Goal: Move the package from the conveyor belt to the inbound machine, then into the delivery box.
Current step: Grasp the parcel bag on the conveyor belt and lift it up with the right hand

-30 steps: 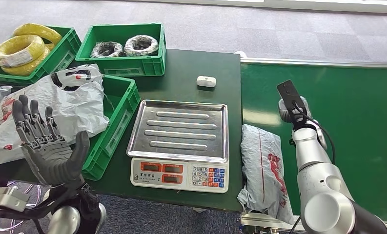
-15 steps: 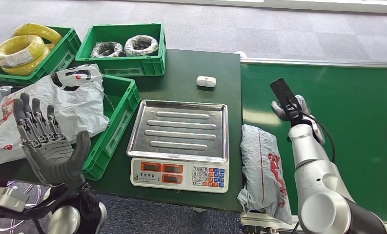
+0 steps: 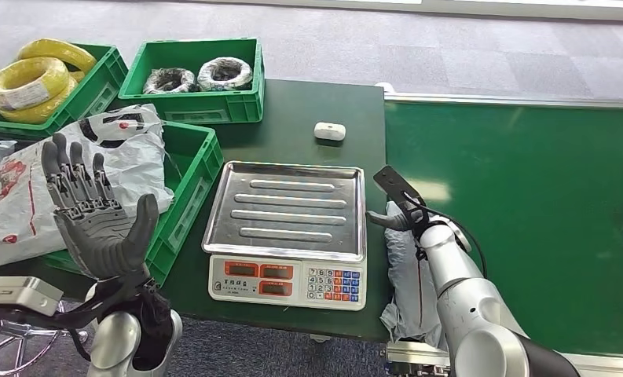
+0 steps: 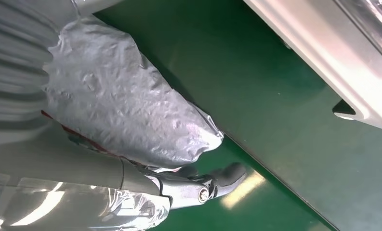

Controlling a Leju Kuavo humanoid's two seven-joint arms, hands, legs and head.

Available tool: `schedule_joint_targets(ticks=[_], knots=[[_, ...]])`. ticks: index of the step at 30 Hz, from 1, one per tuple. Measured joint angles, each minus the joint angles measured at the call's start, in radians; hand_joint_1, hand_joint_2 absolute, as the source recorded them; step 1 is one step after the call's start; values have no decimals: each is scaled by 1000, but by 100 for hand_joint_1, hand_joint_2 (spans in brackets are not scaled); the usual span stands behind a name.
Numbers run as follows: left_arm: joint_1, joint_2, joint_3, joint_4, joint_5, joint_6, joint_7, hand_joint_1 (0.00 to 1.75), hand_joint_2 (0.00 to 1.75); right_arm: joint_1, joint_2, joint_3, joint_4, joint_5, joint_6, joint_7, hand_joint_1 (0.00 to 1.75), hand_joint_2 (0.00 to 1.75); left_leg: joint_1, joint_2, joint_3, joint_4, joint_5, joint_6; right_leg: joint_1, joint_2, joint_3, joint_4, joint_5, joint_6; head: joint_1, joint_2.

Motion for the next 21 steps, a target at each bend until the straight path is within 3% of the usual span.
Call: schedule_joint_targets(ticks=[17,18,19,21], knots=[[-78,-17,-1,81,15,-20,0,0,175,22,15,35,6,2,79,-11,1,175,3,19,12,-2,-3,-4,3,20,3,0,2,-3,0,0],[-79,-18,-1,83,14,-20,0,0,175,23,15,36,6,2,78,-11,7,175,3,19,12,-2,-3,-4,3,20,3,1,2,-4,0,0],[-80,-19,-1,84,14,-20,0,0,175,23,15,38,6,2,76,-10,34,175,3,19,13,-2,-3,-5,3,21,3,1,2,-4,0,0],[-82,-20,-1,87,12,-20,0,0,175,25,15,41,6,-1,68,-7,115,175,3,20,13,-2,-3,-5,3,21,4,1,3,-4,0,0]])
